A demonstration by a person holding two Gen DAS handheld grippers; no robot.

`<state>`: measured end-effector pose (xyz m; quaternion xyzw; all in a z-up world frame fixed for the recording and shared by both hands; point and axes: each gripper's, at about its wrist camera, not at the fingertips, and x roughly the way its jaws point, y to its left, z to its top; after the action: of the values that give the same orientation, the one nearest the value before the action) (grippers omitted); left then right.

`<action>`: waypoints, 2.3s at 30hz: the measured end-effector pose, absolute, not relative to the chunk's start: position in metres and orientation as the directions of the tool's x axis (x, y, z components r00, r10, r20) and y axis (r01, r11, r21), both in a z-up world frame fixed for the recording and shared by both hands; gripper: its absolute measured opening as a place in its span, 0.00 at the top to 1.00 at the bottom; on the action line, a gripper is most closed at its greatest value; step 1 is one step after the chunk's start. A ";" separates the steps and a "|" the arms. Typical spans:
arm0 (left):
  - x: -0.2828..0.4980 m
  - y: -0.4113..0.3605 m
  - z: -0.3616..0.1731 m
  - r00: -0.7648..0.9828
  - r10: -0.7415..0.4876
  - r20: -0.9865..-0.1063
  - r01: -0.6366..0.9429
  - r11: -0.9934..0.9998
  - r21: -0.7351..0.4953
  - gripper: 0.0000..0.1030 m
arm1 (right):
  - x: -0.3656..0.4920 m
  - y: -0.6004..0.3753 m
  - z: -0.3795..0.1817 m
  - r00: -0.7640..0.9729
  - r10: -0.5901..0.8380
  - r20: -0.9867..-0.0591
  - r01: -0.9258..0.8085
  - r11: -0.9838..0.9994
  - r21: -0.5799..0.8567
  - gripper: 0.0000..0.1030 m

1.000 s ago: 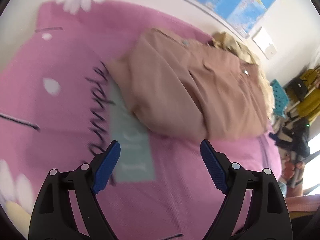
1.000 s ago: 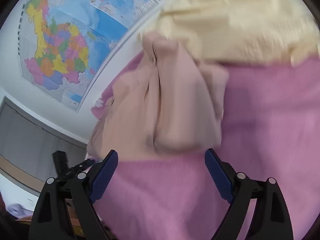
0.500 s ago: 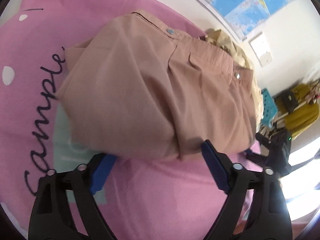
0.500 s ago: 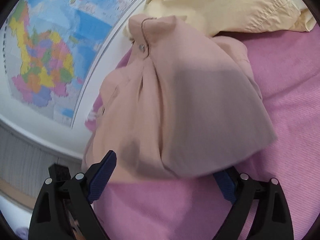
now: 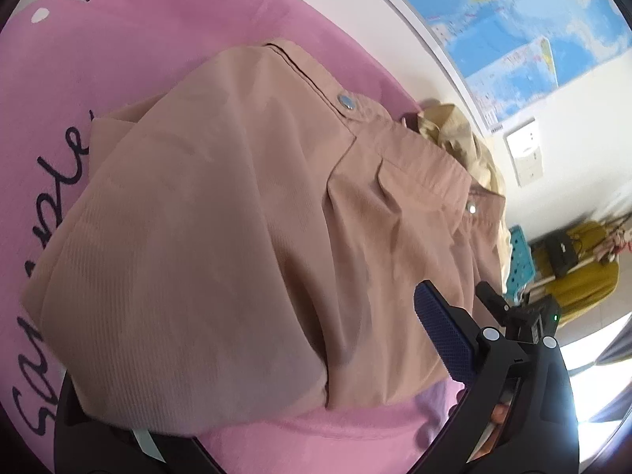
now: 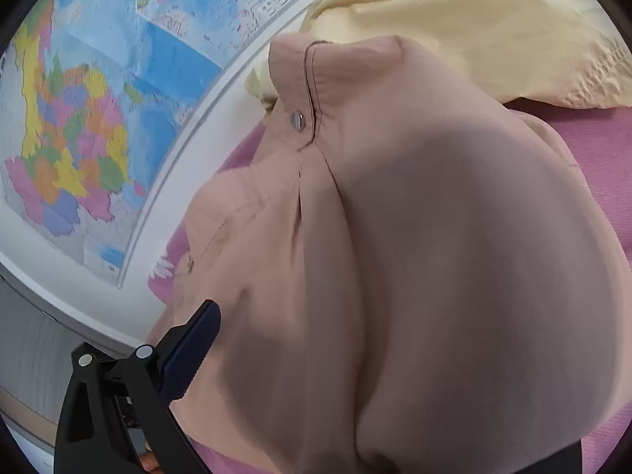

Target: Fold large clothes

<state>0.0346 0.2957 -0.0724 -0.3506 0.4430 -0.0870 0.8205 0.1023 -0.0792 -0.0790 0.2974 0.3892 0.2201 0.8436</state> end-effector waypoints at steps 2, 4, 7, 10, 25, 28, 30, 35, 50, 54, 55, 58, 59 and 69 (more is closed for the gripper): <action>0.038 0.297 -0.072 0.595 -0.440 -0.673 -0.177 0.745 -0.643 0.12 | 0.106 -0.079 -0.079 0.591 0.629 -0.504 -0.164 0.706 0.689 0.12; 0.042 0.300 -0.076 0.572 -0.442 -0.691 -0.191 0.747 -0.636 0.56 | 0.110 -0.079 -0.084 0.564 0.649 -0.510 -0.167 0.695 0.700 0.52; 0.044 0.306 -0.084 0.558 -0.480 -0.677 -0.196 0.716 -0.670 0.71 | 0.116 -0.083 -0.094 0.521 0.710 -0.475 -0.181 0.635 0.751 0.76; 0.045 0.306 -0.082 0.559 -0.482 -0.675 -0.191 0.717 -0.670 0.68 | 0.118 -0.084 -0.098 0.504 0.736 -0.452 -0.186 0.603 0.775 0.64; 0.045 0.299 -0.042 0.614 -0.468 -0.636 -0.074 0.768 -0.636 0.85 | 0.106 -0.058 -0.045 0.503 0.774 -0.384 -0.346 0.588 0.732 0.89; 0.045 0.301 -0.019 0.637 -0.453 -0.624 -0.038 0.790 -0.612 0.86 | 0.102 -0.043 -0.021 0.491 0.795 -0.356 -0.408 0.571 0.712 0.90; 0.045 0.308 -0.003 0.657 -0.437 -0.615 -0.028 0.800 -0.600 0.86 | 0.102 -0.030 -0.003 0.483 0.805 -0.344 -0.454 0.567 0.688 0.90; 0.038 0.337 0.034 0.718 -0.380 -0.584 -0.029 0.821 -0.571 0.86 | 0.111 0.007 0.034 0.445 0.842 -0.307 -0.541 0.525 0.657 0.90; 0.011 0.480 0.106 0.840 -0.018 -0.542 -0.263 0.860 -0.436 0.86 | 0.152 0.188 0.079 0.205 0.948 -0.242 -0.689 0.315 0.653 0.90; 0.015 0.526 0.104 0.830 0.058 -0.555 -0.350 0.828 -0.437 0.86 | 0.162 0.241 0.077 0.158 0.956 -0.249 -0.700 0.286 0.654 0.90; 0.015 0.533 0.104 0.829 0.068 -0.556 -0.361 0.824 -0.437 0.86 | 0.165 0.248 0.075 0.150 0.958 -0.245 -0.696 0.278 0.662 0.90; 0.015 0.559 0.101 0.827 0.114 -0.550 -0.395 0.814 -0.425 0.86 | 0.170 0.275 0.067 0.128 0.965 -0.230 -0.698 0.252 0.670 0.90; 0.014 0.566 0.099 0.828 0.129 -0.545 -0.400 0.817 -0.415 0.86 | 0.171 0.284 0.063 0.123 0.964 -0.237 -0.701 0.253 0.667 0.90; 0.015 0.627 -0.021 0.719 0.158 -0.676 -0.549 0.725 -0.415 0.86 | 0.163 0.337 -0.046 0.010 0.883 -0.468 -0.670 0.353 0.653 0.89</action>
<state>0.0154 0.6274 -0.0213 -0.3107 0.3152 0.2023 0.8736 0.1629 0.3373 -0.0459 0.1234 0.4325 0.5550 0.6998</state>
